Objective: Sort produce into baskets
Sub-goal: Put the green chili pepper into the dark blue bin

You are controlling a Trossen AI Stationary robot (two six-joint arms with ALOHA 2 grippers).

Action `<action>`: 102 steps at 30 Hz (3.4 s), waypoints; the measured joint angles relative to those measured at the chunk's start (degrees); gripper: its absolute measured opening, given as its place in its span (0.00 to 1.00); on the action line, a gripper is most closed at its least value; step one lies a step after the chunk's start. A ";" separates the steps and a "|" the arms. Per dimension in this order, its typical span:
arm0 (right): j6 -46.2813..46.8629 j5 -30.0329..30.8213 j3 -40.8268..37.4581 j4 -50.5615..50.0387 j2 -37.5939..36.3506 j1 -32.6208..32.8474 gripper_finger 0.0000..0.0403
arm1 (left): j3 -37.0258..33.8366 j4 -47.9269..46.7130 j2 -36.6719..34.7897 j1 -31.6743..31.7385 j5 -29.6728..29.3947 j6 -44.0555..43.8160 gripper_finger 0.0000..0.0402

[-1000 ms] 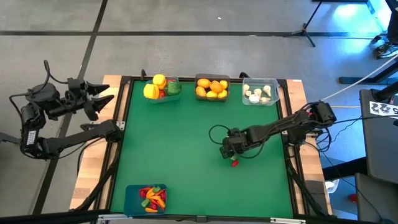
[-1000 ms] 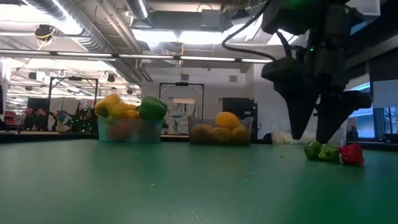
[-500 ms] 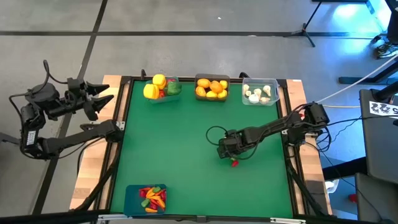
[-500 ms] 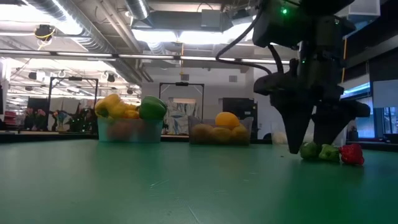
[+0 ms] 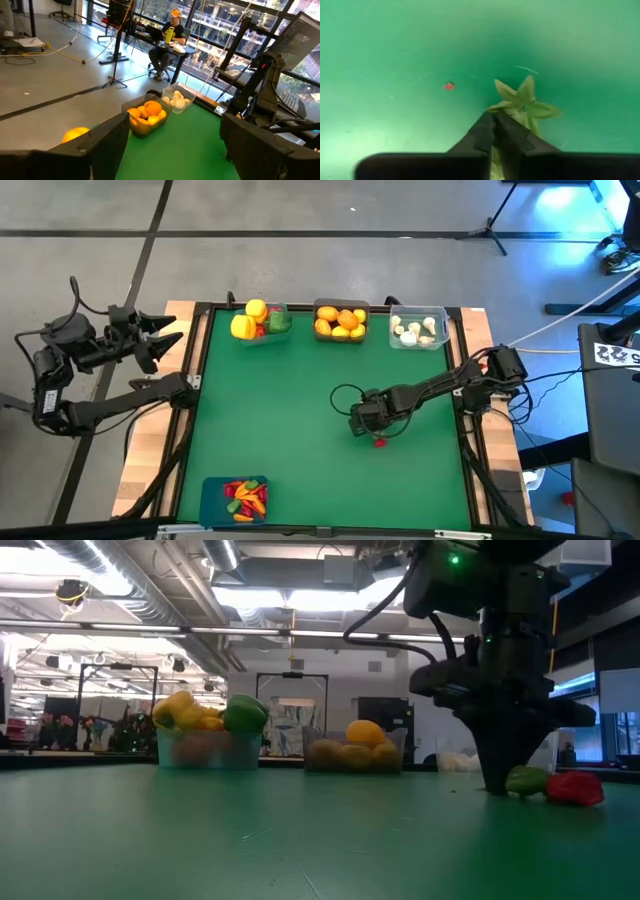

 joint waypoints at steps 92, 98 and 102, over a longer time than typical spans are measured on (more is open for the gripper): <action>-42.43 -14.16 65.53 27.02 41.55 2.34 0.50 | 0.00 -1.62 0.02 0.00 -1.84 0.48 0.77; -48.07 -15.83 65.46 -0.54 36.94 1.38 0.47 | 0.00 -1.71 0.00 0.00 -1.88 0.48 0.77; -52.54 -11.86 65.57 -20.43 33.00 1.76 0.47 | 0.00 -2.51 0.00 0.00 -1.88 0.48 0.77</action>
